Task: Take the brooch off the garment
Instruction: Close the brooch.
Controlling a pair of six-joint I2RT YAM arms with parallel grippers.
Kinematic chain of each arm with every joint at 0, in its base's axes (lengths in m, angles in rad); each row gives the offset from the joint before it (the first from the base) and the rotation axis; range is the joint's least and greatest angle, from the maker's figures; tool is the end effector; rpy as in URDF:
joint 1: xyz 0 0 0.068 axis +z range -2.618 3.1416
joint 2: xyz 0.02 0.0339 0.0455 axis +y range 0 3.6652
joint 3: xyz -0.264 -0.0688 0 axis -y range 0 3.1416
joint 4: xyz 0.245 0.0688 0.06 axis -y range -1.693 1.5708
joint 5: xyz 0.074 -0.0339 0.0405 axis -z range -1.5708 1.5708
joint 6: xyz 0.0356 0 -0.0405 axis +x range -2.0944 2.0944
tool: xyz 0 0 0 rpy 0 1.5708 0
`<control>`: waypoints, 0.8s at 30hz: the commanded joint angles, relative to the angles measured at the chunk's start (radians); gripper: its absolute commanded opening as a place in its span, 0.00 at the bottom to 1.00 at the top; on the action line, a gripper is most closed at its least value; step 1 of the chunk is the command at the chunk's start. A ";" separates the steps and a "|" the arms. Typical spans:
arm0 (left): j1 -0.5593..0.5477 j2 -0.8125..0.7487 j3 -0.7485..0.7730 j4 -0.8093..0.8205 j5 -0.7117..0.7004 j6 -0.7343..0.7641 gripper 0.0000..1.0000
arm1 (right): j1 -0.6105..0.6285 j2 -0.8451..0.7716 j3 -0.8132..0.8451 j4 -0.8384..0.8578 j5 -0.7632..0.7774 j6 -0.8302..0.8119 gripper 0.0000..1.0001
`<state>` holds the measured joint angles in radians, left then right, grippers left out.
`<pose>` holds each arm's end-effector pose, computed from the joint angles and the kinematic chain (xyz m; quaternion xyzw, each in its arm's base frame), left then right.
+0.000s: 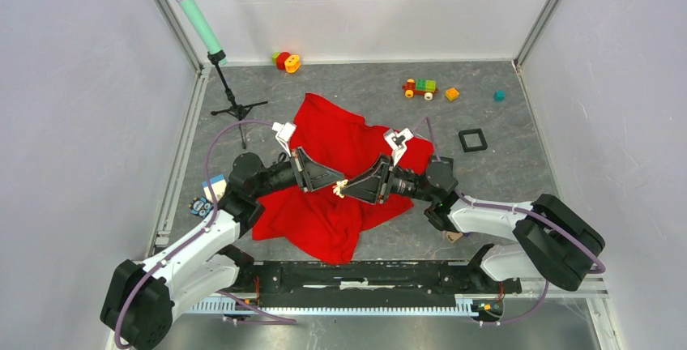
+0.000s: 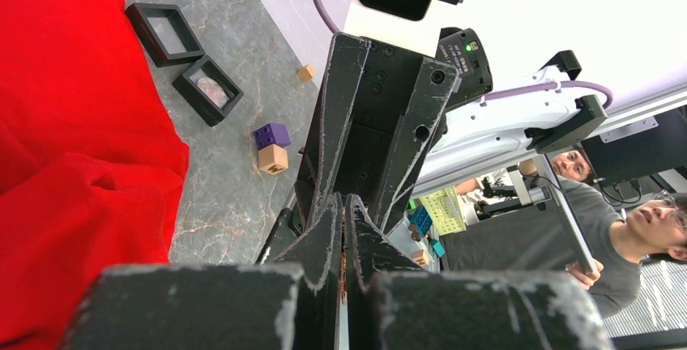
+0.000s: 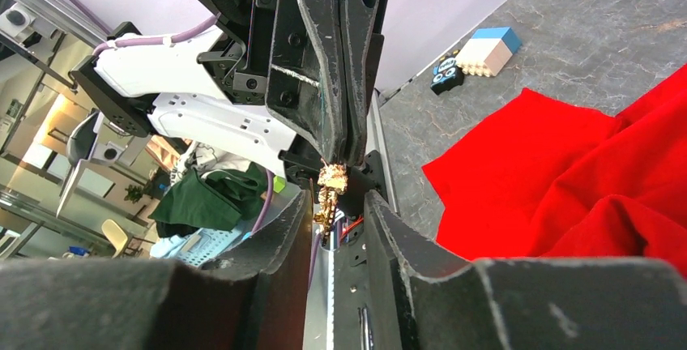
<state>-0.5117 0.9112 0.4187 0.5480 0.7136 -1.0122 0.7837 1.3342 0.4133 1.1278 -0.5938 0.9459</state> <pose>0.1658 -0.1198 0.2647 0.0864 0.6867 -0.6436 0.3268 0.1669 0.1944 0.2327 -0.1776 0.6191 0.6846 0.3413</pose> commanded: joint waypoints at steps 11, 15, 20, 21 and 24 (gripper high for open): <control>-0.001 -0.043 0.014 0.040 0.033 0.009 0.02 | 0.001 0.002 0.020 -0.054 0.073 -0.008 0.17; -0.002 -0.057 0.006 0.040 0.030 0.009 0.02 | 0.002 0.003 0.017 -0.053 0.081 0.001 0.15; -0.001 -0.060 0.002 0.028 0.032 0.013 0.02 | 0.002 -0.003 0.016 -0.047 0.077 0.004 0.15; -0.001 -0.056 0.001 0.026 0.033 0.014 0.02 | 0.002 -0.003 0.020 -0.044 0.070 -0.003 0.18; -0.001 -0.046 0.002 0.022 0.032 0.017 0.02 | 0.006 -0.012 0.023 -0.025 0.052 -0.016 0.32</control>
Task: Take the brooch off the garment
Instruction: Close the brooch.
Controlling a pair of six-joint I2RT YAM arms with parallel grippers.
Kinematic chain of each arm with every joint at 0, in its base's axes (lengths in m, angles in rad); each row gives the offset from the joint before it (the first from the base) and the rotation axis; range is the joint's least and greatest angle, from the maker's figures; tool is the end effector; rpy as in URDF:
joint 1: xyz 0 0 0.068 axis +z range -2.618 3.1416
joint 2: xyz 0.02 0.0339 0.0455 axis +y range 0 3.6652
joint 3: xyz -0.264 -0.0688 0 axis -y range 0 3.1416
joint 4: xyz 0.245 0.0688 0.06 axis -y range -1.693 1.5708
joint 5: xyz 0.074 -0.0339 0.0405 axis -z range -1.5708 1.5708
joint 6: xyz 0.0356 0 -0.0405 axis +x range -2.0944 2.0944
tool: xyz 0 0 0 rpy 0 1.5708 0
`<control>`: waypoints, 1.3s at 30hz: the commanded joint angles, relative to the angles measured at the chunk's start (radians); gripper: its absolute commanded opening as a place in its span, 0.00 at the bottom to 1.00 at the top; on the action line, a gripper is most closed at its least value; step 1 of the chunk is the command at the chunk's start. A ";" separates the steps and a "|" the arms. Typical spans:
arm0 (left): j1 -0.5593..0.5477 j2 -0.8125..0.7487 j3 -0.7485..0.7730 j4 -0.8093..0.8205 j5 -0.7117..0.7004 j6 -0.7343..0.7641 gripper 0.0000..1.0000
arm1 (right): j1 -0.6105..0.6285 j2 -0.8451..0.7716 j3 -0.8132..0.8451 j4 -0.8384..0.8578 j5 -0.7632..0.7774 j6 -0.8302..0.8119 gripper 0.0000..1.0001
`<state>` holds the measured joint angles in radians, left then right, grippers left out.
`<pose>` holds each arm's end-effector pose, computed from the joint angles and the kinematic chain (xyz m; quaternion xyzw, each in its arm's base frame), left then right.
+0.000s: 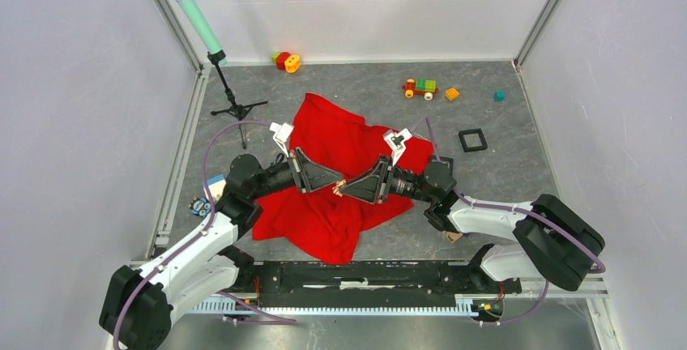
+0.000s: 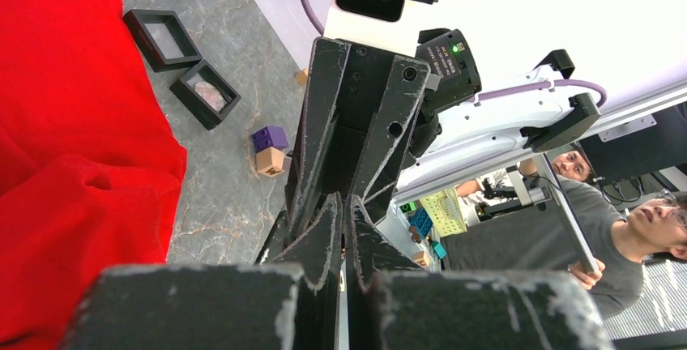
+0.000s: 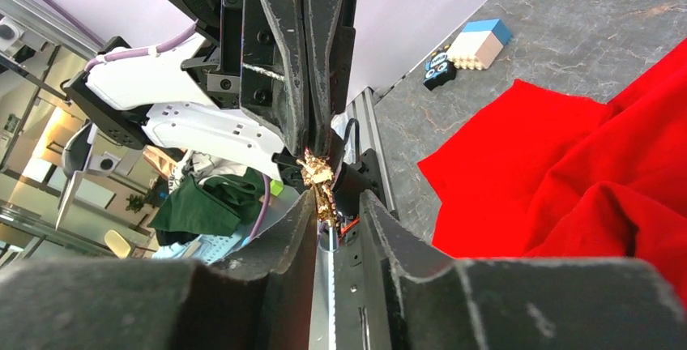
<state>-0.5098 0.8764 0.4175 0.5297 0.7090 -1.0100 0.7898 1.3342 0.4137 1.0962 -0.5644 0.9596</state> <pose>0.1616 -0.1169 0.2688 0.0879 0.6822 -0.6442 0.3344 0.1672 0.1957 0.2297 -0.1603 0.6328 0.6795 0.3348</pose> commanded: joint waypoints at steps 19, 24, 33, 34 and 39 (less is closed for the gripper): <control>-0.006 0.032 -0.008 0.093 0.054 -0.017 0.02 | 0.016 0.013 0.022 0.111 -0.022 -0.028 0.31; -0.009 0.037 -0.002 0.099 0.053 -0.015 0.02 | 0.019 0.024 0.027 0.114 -0.028 -0.027 0.29; -0.020 0.075 -0.002 0.119 0.058 -0.018 0.02 | 0.024 0.036 0.047 0.072 -0.034 -0.041 0.15; -0.021 0.077 -0.002 0.121 0.058 -0.018 0.02 | 0.024 0.036 0.047 0.065 -0.034 -0.040 0.11; -0.018 0.045 -0.002 0.081 0.056 -0.002 0.29 | 0.017 0.020 0.028 0.042 -0.022 -0.044 0.04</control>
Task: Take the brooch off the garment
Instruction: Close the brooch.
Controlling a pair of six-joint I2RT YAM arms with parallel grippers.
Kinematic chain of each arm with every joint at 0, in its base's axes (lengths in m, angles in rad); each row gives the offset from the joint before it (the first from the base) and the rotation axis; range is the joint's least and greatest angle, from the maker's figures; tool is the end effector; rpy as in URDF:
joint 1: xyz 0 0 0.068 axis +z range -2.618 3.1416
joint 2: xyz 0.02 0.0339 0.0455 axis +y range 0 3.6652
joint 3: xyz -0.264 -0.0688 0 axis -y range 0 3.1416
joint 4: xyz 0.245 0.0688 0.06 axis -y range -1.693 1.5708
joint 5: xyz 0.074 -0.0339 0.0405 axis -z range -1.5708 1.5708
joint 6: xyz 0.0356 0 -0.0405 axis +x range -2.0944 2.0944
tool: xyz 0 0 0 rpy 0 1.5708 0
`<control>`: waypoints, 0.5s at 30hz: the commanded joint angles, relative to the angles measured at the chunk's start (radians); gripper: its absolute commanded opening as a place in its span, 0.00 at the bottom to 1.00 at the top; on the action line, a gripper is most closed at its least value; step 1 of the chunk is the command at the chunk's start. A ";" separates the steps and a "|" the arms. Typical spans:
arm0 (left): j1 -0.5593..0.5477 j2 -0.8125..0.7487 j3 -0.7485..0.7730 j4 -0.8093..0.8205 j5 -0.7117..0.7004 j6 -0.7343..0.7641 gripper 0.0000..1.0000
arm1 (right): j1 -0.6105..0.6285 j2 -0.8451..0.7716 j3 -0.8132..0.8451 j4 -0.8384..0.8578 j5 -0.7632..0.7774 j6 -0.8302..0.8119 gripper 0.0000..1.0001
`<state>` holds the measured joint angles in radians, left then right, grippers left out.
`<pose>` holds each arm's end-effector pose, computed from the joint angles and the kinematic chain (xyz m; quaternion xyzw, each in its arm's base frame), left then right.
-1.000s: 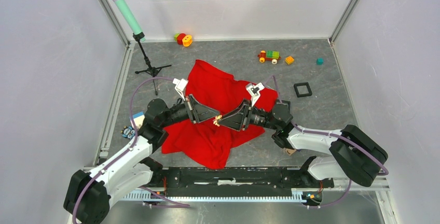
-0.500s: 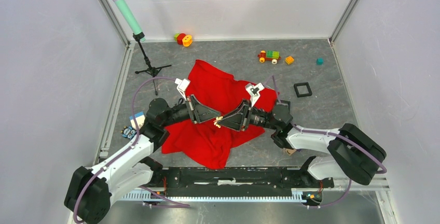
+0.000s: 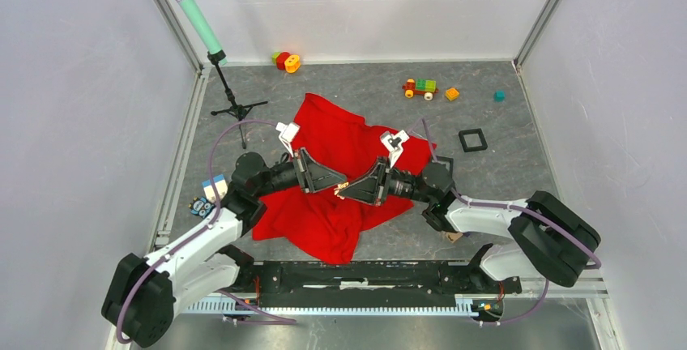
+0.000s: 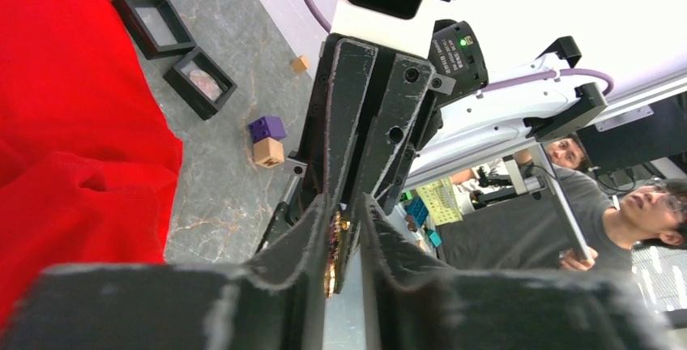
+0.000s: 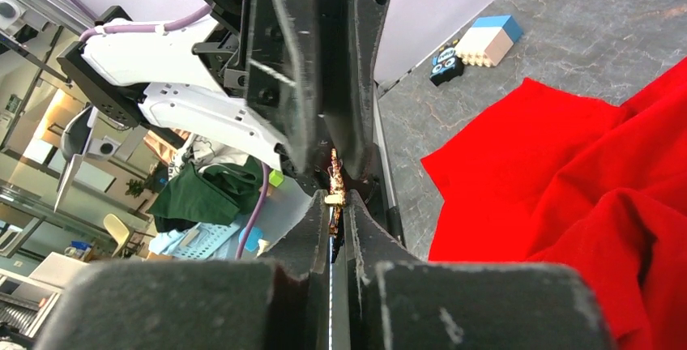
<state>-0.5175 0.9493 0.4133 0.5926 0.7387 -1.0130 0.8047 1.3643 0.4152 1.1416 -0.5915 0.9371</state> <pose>0.1687 -0.1236 0.2603 0.0973 0.6853 -0.6484 0.3171 0.1653 0.2004 0.2275 -0.1842 0.6218 0.6841 0.3338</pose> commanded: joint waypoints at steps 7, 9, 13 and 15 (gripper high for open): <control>-0.008 -0.106 0.013 -0.150 0.030 0.087 0.47 | -0.016 -0.088 0.020 -0.165 -0.023 -0.095 0.01; -0.008 -0.111 0.011 -0.160 0.054 0.093 0.44 | -0.019 -0.115 0.022 -0.220 -0.028 -0.125 0.01; -0.007 -0.123 -0.012 -0.162 0.067 0.097 0.38 | -0.021 -0.143 0.031 -0.291 -0.063 -0.155 0.01; -0.007 -0.117 -0.016 -0.157 0.073 0.097 0.37 | -0.021 -0.144 0.030 -0.292 -0.077 -0.153 0.01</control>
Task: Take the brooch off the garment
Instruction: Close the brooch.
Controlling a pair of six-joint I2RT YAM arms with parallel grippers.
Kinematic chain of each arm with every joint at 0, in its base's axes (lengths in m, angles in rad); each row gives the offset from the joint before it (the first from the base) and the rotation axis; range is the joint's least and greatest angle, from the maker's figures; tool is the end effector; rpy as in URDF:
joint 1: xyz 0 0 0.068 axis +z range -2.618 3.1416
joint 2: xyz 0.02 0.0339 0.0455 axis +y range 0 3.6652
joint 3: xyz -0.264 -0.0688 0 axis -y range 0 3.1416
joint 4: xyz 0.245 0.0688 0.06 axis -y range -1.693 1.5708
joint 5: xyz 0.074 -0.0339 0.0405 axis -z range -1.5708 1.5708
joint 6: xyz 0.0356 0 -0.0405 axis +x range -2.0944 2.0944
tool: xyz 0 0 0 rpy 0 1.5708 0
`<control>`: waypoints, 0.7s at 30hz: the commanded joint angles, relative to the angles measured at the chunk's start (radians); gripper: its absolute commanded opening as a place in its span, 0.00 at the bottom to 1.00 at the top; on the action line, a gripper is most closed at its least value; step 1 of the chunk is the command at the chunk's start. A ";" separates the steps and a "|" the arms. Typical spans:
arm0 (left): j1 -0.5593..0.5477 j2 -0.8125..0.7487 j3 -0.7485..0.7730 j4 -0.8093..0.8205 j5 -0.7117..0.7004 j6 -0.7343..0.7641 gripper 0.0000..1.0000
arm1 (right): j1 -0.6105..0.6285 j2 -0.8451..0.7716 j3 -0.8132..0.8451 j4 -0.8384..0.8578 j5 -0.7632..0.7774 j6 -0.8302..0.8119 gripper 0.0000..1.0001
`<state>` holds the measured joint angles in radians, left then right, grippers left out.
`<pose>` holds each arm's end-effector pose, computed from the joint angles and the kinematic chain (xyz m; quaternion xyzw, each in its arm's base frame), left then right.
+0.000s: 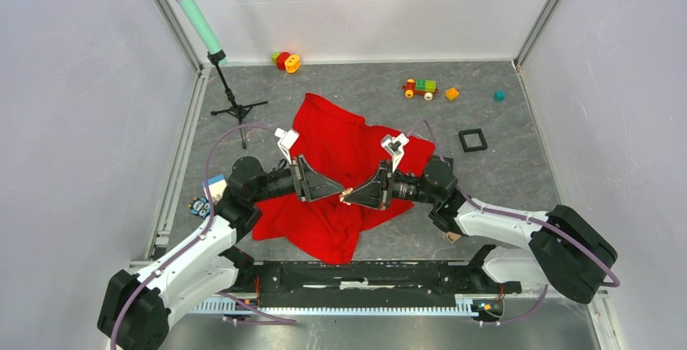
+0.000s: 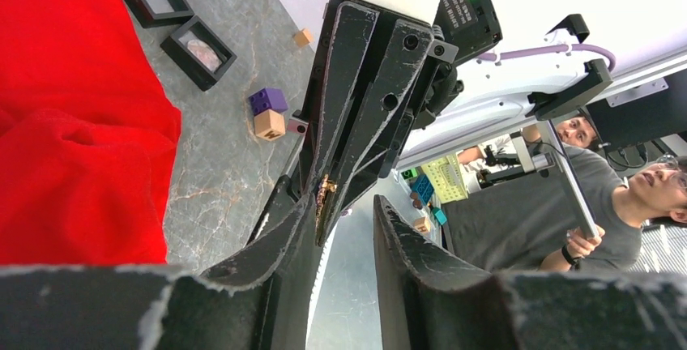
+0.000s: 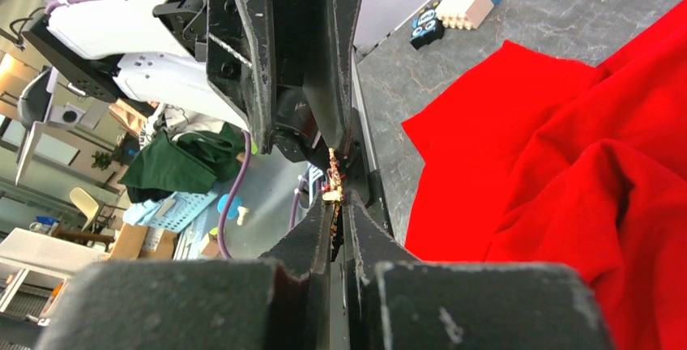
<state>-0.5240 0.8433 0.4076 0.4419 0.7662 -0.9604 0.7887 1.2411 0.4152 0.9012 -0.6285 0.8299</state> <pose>0.1535 -0.1172 0.2623 0.1173 0.6957 -0.6389 0.3067 0.1594 0.1901 0.2316 -0.2133 0.6512 0.6497 0.3290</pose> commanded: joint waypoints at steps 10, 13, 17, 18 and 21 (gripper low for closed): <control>-0.019 0.054 0.008 0.013 0.087 0.043 0.36 | -0.005 -0.014 0.036 -0.042 -0.049 -0.035 0.01; -0.022 0.054 0.005 0.005 0.078 0.052 0.40 | -0.005 -0.010 0.036 -0.033 -0.052 -0.029 0.01; -0.030 0.053 0.010 -0.026 0.067 0.078 0.40 | -0.005 -0.006 0.038 -0.027 -0.053 -0.022 0.01; -0.033 0.055 0.010 -0.026 0.068 0.078 0.38 | -0.005 -0.004 0.037 -0.025 -0.054 -0.020 0.01; -0.043 0.063 0.016 -0.038 0.066 0.091 0.33 | -0.005 0.001 0.039 -0.010 -0.057 -0.008 0.01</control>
<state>-0.5507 0.8989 0.3977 0.4129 0.8162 -0.9295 0.7887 1.2385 0.4152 0.8406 -0.6731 0.8085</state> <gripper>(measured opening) 0.366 0.078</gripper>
